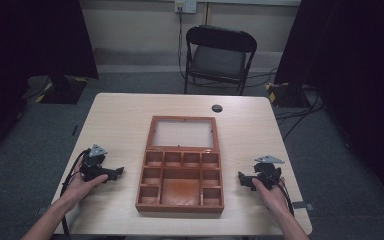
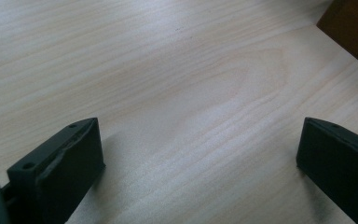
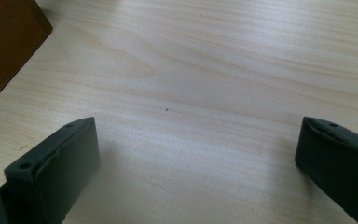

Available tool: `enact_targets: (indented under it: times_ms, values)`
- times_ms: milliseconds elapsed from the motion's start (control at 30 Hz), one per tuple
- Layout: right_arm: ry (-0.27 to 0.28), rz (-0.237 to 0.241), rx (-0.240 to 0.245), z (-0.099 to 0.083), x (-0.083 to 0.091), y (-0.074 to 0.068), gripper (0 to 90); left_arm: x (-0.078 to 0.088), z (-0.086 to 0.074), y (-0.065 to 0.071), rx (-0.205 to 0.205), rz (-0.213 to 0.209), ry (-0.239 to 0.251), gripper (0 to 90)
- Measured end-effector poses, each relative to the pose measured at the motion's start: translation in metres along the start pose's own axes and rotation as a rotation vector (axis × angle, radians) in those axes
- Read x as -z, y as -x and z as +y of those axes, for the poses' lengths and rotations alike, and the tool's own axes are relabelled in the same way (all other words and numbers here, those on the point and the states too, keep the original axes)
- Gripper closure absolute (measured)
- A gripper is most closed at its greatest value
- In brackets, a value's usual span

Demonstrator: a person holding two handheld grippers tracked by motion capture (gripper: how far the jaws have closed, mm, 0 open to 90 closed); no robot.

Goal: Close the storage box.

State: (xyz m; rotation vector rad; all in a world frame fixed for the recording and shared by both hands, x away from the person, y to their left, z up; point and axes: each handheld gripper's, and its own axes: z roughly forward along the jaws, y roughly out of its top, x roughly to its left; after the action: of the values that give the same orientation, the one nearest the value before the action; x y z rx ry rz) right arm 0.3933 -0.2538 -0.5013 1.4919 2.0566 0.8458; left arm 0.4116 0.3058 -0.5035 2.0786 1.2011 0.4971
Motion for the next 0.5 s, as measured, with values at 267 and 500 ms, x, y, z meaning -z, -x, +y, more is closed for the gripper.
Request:
enact_targets:
  times_ms: [267, 500]
  values:
    - [0.001, -0.005, -0.012, 0.0005, -0.0005, -0.0012, 0.0, 0.0009, 0.0007, -0.0001, 0.004, 0.002, -0.008, 0.2]
    - [-0.038, -0.001, -0.028, 0.0053, 0.0039, 0.0010, 8.0, 0.0100, 0.0031, -0.0024, 0.026, 0.003, 0.029, 22.5]
